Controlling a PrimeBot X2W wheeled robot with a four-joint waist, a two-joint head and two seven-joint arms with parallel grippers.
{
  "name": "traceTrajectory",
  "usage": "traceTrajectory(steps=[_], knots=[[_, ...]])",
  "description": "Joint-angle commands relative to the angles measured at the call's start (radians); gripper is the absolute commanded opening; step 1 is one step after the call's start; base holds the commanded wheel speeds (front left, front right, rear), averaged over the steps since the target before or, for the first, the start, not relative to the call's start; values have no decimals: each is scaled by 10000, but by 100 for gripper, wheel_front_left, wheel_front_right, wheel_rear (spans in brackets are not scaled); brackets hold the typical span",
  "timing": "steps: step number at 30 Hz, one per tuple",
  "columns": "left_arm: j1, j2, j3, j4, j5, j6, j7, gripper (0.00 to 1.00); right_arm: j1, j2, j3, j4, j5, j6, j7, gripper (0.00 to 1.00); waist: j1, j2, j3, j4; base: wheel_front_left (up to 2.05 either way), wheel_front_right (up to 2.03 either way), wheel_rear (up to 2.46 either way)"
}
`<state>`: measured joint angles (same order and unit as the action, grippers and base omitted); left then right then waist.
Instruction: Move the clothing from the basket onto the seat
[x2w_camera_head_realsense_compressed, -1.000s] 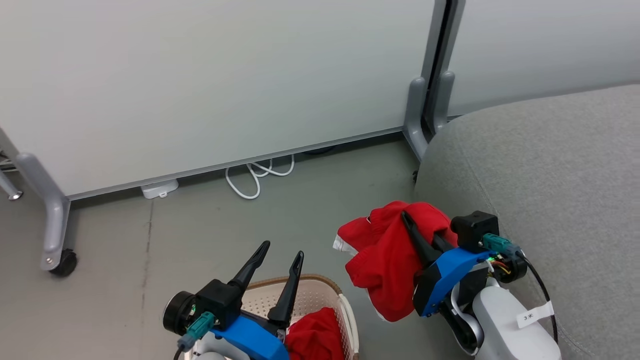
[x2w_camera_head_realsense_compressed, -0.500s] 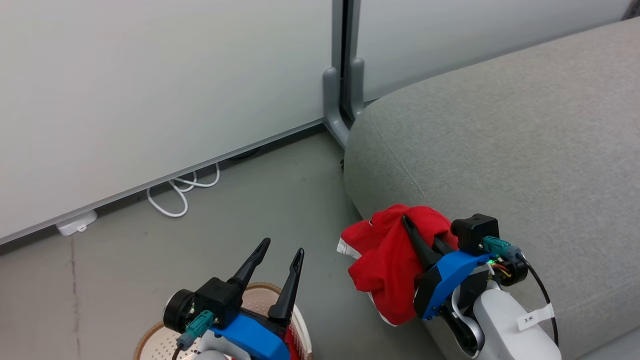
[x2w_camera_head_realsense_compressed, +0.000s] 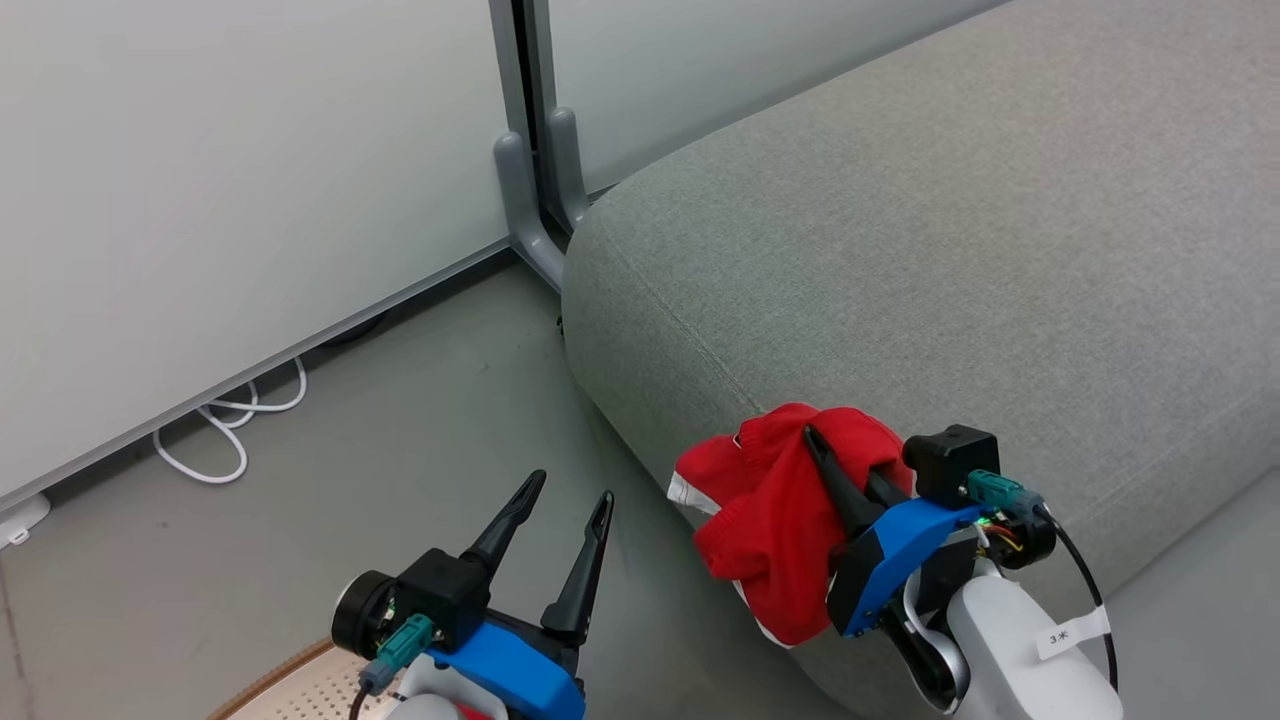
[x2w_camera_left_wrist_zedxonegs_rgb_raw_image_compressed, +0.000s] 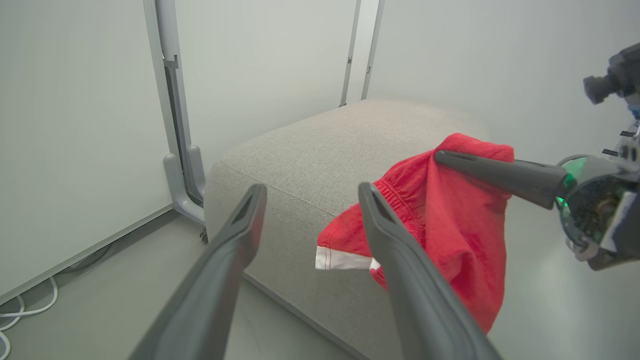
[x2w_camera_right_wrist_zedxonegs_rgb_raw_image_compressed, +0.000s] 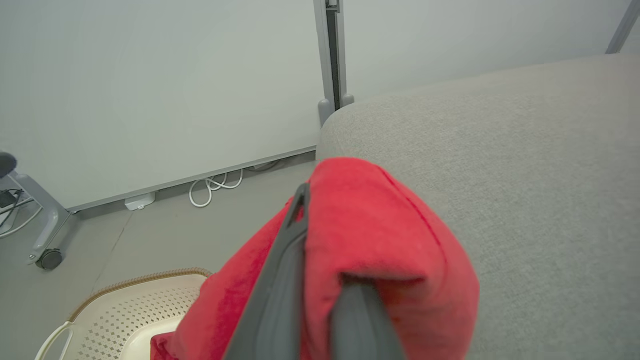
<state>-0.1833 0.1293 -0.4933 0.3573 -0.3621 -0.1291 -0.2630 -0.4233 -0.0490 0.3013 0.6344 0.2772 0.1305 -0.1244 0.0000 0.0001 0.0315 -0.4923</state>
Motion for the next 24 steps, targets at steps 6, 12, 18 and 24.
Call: traceTrajectory(steps=[6,12,18,24], knots=[[-164,59,-21,62,-26,-20,-27,100,120,-26,-35,-43,15,5,-23,0,0,-1,67,-211,0,0,0],[-213,92,-73,86,-56,-20,-27,100,94,-25,-64,-25,-66,5,-15,0,0,-1,125,-151,0,0,0],[-299,163,-128,13,17,-20,-27,100,-401,-28,-372,-86,-295,5,-3,0,0,-1,376,-11,0,0,0],[-638,329,-263,-40,131,-20,-27,100,-1620,-42,-1539,-68,-1053,3,258,0,0,-1,972,293,0,0,0]])
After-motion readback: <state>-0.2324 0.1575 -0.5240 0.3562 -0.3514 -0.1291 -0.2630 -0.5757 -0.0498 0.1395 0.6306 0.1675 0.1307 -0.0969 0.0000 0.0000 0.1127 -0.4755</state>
